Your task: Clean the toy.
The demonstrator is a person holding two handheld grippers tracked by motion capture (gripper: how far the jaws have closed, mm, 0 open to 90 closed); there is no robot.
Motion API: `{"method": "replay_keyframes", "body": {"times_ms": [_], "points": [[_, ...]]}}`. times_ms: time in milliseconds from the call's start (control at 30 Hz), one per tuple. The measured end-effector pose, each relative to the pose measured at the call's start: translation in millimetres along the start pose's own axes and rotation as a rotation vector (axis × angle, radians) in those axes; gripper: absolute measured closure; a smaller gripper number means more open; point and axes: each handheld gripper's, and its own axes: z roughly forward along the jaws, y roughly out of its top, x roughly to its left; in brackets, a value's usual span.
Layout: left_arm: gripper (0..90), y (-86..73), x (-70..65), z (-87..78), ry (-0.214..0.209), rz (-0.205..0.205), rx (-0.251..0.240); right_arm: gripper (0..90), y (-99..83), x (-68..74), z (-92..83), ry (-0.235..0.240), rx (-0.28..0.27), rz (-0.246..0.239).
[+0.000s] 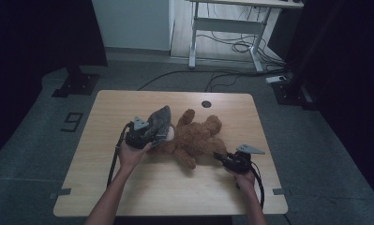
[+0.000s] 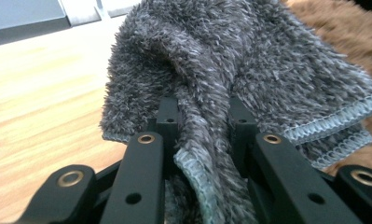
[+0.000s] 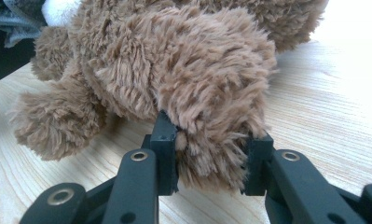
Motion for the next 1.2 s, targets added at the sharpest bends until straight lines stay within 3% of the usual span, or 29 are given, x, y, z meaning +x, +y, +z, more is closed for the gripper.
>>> {"method": "replay_keyframes", "body": {"times_ms": [200, 433, 533, 667, 767, 967, 1200], "points": [[72.3, -18.6, 21.2, 3.8, 0.012, -0.070, 0.047, 65.8, -0.3, 0.1, 0.2, 0.001, -0.001, 0.004], [72.4, -48.3, 29.9, 11.3, 0.002, -0.099, 0.104, 66.0, -1.4, -0.3, 1.0, -0.001, 0.003, 0.007], [72.3, -52.8, 30.8, 12.3, -0.001, -0.098, 0.113, 66.0, -1.7, -0.3, 1.0, -0.002, 0.004, 0.006], [72.2, -51.2, 31.5, 4.8, 0.012, -0.084, 0.099, 66.0, -1.6, -0.7, 0.7, -0.003, 0.005, 0.007], [72.2, -42.6, 29.1, -11.3, 0.011, -0.077, 0.040, 66.0, -1.5, -1.6, 0.1, -0.004, 0.007, 0.010], [72.2, -20.4, 0.0, -36.9, -0.062, -0.003, -0.082, 66.0, -1.5, -1.5, 0.4, -0.005, 0.004, 0.010], [72.1, 7.3, -58.2, -28.3, -0.173, 0.094, -0.127, 66.0, -1.8, -1.6, 0.3, -0.004, 0.006, 0.012]]}}
